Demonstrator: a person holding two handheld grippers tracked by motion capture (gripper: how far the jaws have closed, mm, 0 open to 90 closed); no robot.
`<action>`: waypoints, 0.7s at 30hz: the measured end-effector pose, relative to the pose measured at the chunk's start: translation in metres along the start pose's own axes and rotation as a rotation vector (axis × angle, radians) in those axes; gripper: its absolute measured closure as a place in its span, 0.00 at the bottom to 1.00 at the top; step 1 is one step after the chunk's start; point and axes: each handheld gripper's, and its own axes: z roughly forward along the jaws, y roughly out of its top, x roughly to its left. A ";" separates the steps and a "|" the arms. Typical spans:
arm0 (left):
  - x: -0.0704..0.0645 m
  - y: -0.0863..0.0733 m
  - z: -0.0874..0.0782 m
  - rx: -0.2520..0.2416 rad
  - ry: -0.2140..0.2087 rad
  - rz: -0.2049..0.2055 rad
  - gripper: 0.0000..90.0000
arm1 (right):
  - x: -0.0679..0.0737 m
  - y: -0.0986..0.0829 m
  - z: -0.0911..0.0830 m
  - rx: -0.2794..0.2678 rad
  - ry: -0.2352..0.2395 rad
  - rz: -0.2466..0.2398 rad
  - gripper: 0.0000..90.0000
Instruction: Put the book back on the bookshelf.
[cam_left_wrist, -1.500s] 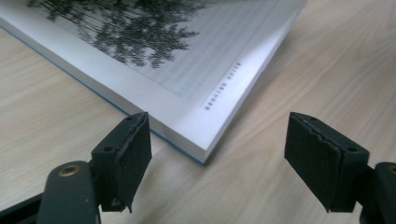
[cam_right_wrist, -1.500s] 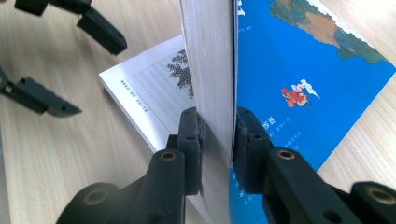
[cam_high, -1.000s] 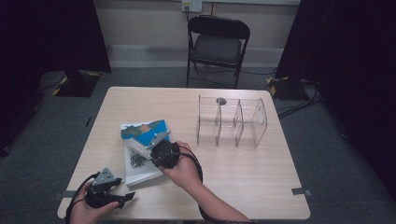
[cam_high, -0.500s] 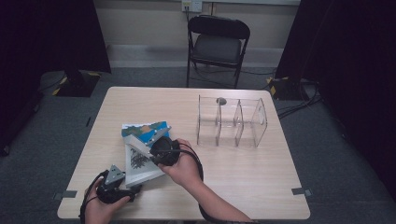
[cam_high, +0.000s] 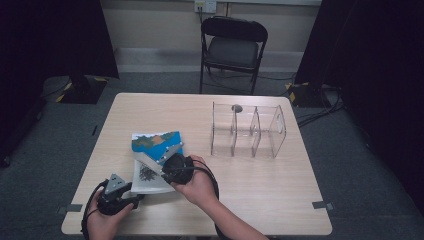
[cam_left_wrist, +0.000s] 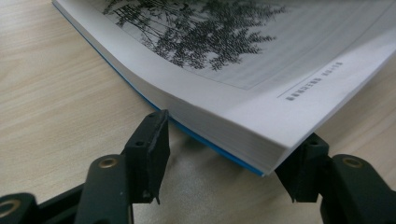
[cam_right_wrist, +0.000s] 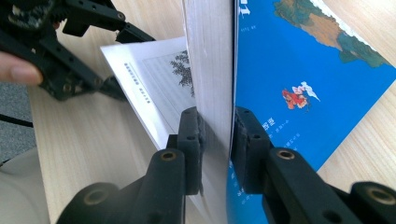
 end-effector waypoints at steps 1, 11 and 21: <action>0.002 -0.001 0.002 0.004 -0.019 -0.012 0.45 | 0.000 0.000 0.000 0.000 0.000 0.000 0.83; 0.003 0.002 0.016 0.010 -0.023 0.021 0.38 | 0.007 -0.013 0.007 0.037 0.007 -0.039 0.82; 0.001 0.003 0.018 0.023 -0.016 0.053 0.38 | 0.011 -0.039 0.024 -0.017 0.108 -0.006 0.80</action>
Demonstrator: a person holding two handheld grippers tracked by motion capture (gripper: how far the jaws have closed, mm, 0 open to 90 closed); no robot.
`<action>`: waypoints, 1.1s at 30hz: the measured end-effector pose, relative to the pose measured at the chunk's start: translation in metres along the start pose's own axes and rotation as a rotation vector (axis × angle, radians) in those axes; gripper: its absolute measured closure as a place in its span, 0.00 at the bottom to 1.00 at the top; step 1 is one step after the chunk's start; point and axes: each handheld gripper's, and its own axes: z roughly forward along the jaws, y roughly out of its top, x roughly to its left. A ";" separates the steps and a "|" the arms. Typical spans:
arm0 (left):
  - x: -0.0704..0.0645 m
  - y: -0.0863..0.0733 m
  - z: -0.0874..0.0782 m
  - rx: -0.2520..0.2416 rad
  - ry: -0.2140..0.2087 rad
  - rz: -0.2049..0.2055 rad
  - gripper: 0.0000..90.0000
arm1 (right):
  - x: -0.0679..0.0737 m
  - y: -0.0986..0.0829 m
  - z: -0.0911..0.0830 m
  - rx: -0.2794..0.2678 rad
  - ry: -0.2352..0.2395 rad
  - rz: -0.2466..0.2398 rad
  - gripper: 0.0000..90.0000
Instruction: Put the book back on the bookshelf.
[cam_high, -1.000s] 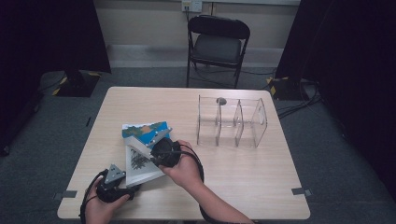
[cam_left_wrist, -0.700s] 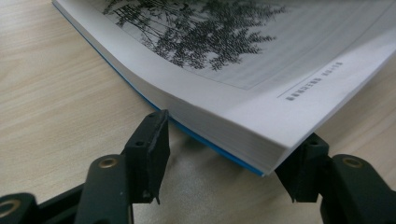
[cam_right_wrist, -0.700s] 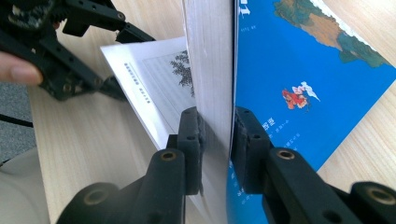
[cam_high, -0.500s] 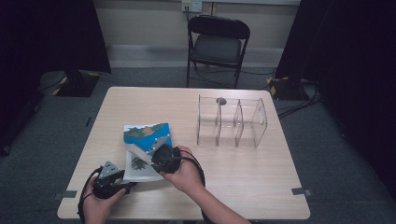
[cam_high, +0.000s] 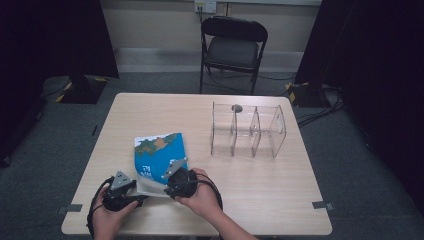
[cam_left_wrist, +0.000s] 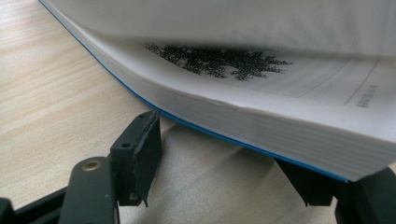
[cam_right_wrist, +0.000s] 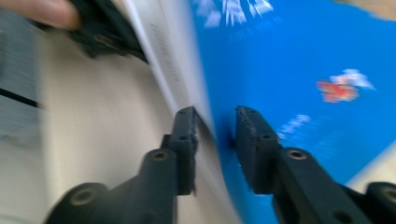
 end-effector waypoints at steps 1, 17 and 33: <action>-0.001 0.000 0.000 0.003 0.004 0.005 0.38 | 0.003 -0.004 0.002 -0.018 -0.001 -0.008 0.75; -0.001 0.004 -0.004 0.009 0.003 0.002 0.40 | 0.003 -0.030 0.017 -0.111 -0.072 -0.084 0.25; -0.004 0.008 -0.006 0.004 -0.036 -0.009 0.51 | 0.013 -0.027 0.042 -0.143 -0.243 -0.195 0.19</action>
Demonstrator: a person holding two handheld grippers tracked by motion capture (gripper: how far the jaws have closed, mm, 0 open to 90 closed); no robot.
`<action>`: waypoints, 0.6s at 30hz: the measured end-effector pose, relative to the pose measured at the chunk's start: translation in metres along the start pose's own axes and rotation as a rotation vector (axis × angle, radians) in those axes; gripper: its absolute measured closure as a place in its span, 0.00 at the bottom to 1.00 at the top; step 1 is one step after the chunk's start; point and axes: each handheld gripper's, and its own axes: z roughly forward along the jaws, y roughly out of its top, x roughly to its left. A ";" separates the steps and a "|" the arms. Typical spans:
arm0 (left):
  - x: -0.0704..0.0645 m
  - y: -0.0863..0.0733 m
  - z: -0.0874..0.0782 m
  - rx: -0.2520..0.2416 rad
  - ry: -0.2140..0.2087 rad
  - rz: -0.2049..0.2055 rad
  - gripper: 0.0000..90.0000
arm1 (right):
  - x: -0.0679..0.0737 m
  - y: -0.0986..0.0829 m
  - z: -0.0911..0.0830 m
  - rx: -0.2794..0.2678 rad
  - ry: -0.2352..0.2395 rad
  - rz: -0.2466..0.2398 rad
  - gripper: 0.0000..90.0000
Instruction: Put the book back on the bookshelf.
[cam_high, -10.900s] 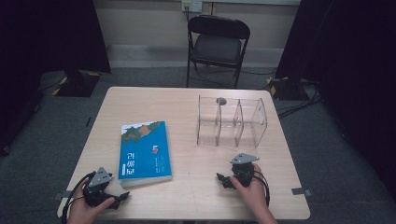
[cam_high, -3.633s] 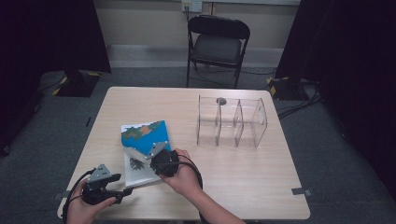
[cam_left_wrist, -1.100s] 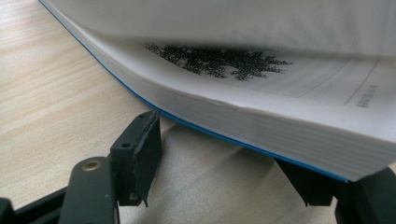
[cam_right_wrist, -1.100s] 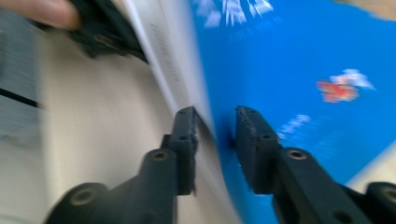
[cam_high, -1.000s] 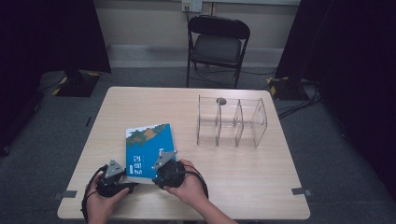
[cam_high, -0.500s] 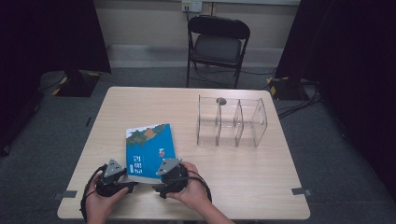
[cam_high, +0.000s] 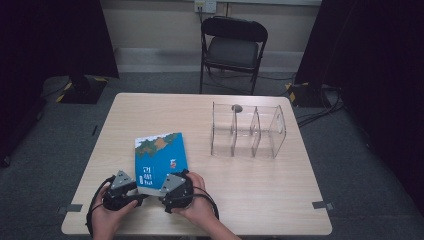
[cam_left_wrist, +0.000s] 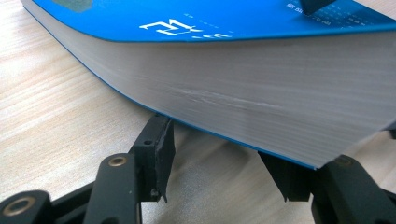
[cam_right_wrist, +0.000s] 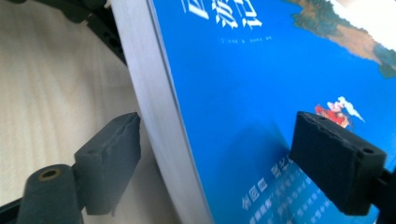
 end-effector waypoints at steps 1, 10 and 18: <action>0.000 0.000 0.000 0.003 0.001 0.003 0.51 | 0.000 0.000 0.001 -0.008 -0.008 0.000 0.20; 0.001 0.000 0.000 0.003 -0.010 0.004 0.53 | 0.009 0.002 0.012 -0.007 -0.105 -0.091 0.24; -0.002 0.004 0.000 -0.019 -0.029 -0.016 0.45 | 0.008 0.007 0.006 0.002 -0.088 -0.140 0.44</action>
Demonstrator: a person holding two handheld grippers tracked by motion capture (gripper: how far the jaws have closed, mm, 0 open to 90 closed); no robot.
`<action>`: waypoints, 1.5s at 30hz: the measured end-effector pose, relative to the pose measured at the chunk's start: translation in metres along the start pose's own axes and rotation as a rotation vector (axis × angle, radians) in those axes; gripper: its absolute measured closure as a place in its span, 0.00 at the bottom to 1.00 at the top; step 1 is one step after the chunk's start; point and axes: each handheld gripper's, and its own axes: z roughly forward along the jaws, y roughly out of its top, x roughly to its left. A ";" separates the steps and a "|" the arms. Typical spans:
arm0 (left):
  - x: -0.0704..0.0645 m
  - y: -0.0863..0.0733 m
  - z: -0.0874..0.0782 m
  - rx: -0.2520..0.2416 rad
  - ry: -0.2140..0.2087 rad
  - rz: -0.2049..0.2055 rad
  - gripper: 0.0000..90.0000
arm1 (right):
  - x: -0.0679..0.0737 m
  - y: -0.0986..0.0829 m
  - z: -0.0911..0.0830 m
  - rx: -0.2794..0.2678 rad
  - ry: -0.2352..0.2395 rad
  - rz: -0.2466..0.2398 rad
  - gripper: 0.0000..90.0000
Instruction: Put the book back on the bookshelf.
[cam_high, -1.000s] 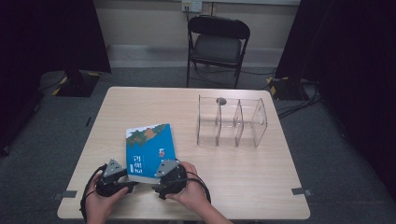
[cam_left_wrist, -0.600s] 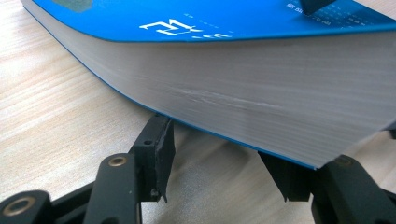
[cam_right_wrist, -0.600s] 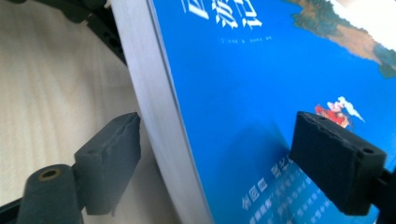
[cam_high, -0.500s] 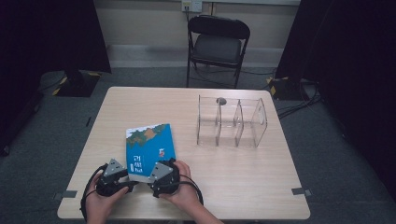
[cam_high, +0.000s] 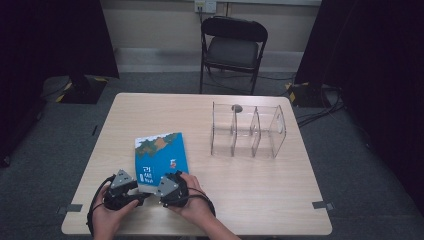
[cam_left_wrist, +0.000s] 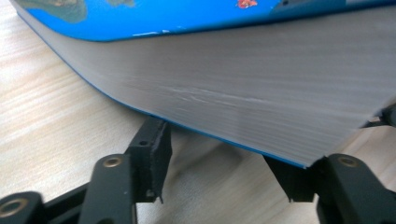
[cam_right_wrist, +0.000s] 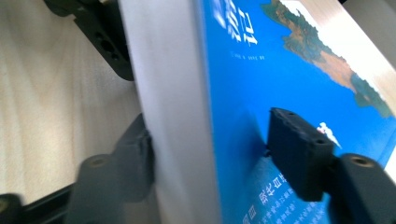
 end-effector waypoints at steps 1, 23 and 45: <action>0.000 0.000 0.000 0.000 0.000 0.000 0.42 | 0.000 0.000 0.000 0.000 0.000 0.000 0.44; 0.003 -0.011 -0.001 0.019 -0.012 0.118 0.19 | -0.044 0.013 -0.048 0.070 0.072 0.046 0.66; 0.005 -0.016 0.002 0.052 -0.023 0.117 0.17 | -0.078 0.043 -0.083 0.136 0.181 0.103 0.68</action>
